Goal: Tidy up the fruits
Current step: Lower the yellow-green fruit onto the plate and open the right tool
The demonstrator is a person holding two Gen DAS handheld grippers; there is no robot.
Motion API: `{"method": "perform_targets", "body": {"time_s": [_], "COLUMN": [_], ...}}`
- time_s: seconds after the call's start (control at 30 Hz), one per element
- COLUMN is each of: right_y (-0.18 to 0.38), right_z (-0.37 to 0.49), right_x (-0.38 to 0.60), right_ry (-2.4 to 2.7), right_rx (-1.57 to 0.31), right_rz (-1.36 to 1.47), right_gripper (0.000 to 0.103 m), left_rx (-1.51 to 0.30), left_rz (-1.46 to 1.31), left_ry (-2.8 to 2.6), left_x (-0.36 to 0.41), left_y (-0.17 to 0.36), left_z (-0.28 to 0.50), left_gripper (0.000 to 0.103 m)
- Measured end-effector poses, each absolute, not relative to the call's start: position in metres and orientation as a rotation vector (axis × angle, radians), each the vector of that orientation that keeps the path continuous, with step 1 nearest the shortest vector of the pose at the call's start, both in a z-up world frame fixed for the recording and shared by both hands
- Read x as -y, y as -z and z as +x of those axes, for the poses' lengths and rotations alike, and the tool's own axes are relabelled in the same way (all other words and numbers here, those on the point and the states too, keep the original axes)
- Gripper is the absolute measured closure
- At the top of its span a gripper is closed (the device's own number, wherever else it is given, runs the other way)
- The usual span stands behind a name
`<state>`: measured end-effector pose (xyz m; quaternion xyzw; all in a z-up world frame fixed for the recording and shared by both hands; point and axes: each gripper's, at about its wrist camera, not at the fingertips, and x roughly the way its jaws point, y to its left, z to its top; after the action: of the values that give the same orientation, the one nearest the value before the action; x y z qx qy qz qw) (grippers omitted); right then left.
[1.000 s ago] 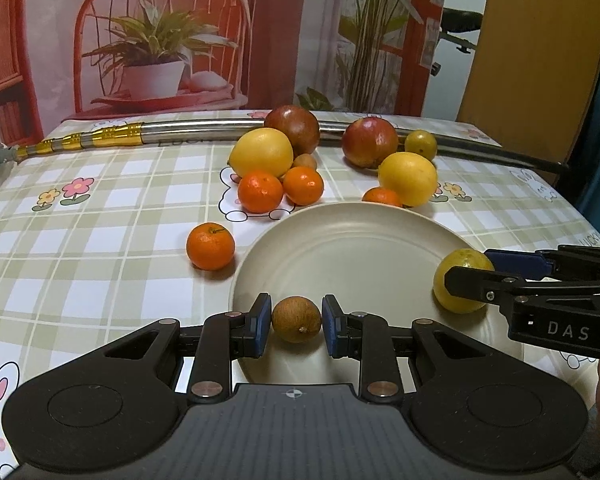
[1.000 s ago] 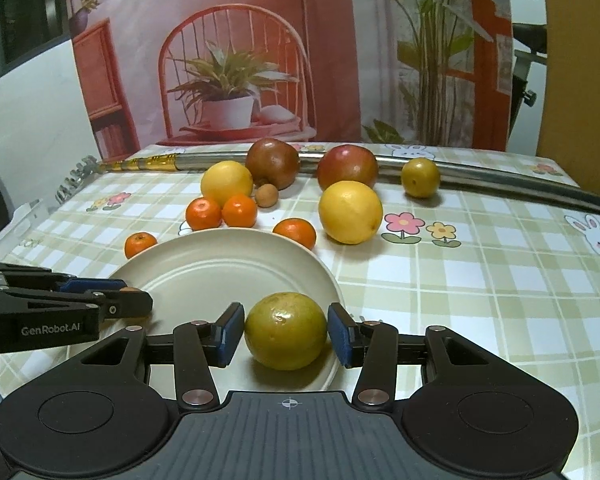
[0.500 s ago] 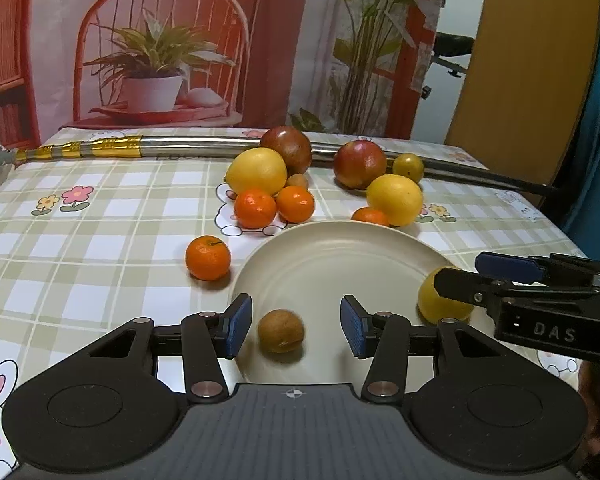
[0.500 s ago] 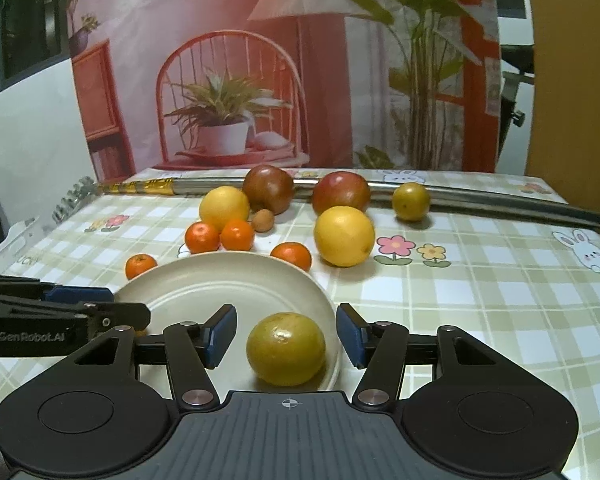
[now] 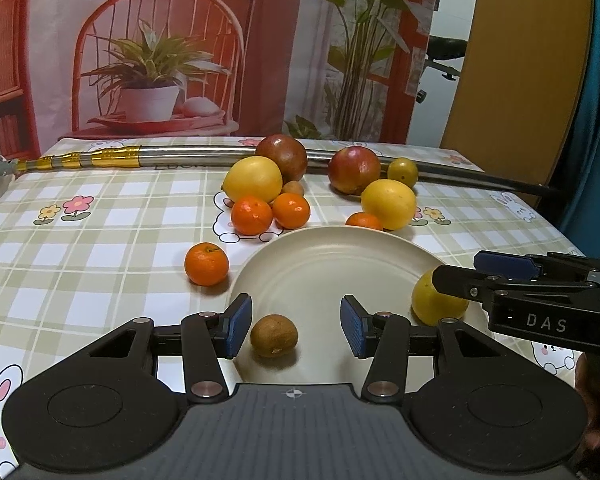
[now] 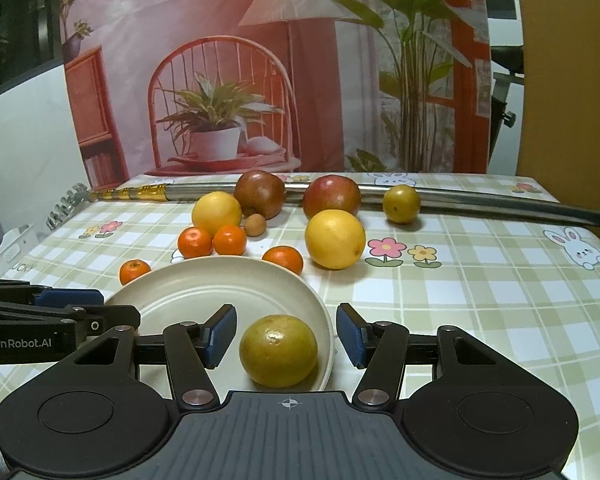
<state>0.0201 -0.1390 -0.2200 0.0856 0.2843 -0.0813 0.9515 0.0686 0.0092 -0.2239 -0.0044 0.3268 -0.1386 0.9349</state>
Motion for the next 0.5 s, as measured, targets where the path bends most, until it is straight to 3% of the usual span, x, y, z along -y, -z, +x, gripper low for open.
{"method": "perform_targets", "body": {"time_s": [0.5], "right_y": [0.2142], "right_z": [0.0182], "right_x": [0.148], "right_ry": [0.137], "right_rx": [-0.554], "right_rz": [0.208], "right_gripper": [0.049], "left_rx": [-0.652], "left_rz": [-0.014], "left_ry": [0.251], "left_x": [-0.0189], "left_y": [0.2143], "left_z": [0.0716], "left_gripper": [0.052]}}
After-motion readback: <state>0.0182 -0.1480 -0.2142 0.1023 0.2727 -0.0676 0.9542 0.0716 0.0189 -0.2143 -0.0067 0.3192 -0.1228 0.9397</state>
